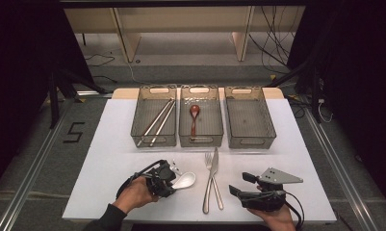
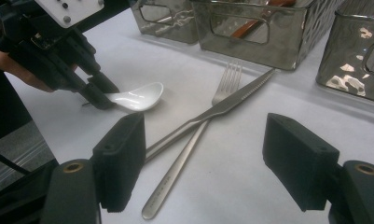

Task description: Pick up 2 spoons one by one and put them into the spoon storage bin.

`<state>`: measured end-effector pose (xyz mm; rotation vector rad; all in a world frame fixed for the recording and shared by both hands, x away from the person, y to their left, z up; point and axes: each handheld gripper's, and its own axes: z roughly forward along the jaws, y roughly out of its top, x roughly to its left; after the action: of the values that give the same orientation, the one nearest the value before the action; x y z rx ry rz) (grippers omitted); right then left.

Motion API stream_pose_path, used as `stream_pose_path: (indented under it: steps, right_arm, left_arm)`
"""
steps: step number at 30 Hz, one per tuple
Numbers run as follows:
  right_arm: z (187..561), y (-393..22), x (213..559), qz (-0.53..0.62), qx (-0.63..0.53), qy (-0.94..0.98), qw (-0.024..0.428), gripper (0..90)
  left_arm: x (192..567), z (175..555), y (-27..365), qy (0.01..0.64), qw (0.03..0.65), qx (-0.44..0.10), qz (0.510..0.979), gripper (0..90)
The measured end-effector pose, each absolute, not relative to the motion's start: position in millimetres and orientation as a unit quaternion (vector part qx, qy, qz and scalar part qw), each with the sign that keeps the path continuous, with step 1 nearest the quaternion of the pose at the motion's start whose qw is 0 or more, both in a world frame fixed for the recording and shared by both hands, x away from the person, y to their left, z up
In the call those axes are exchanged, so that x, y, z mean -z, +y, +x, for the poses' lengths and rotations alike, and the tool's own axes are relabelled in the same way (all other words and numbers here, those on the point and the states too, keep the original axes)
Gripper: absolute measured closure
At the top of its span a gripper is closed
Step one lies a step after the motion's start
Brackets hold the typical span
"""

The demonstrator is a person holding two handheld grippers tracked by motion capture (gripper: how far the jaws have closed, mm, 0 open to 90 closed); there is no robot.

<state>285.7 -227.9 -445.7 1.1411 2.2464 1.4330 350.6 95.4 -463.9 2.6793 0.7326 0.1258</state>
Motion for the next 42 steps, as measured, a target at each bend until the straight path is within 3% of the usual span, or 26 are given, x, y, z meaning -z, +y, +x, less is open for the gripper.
stream_pose_path:
  steps: [21, 42]
  right_arm:
    - [286, -229, 446, 0.391, -0.492, 0.769, 0.121, 30.9]
    - [286, -229, 446, 0.392, -0.493, 0.767, 0.121, 30.8]
  left_arm:
    - [456, 362, 112, 0.308, 0.261, -0.028, 0.914, 75.4]
    - [422, 395, 129, 0.345, 0.360, -0.029, 0.866, 75.3]
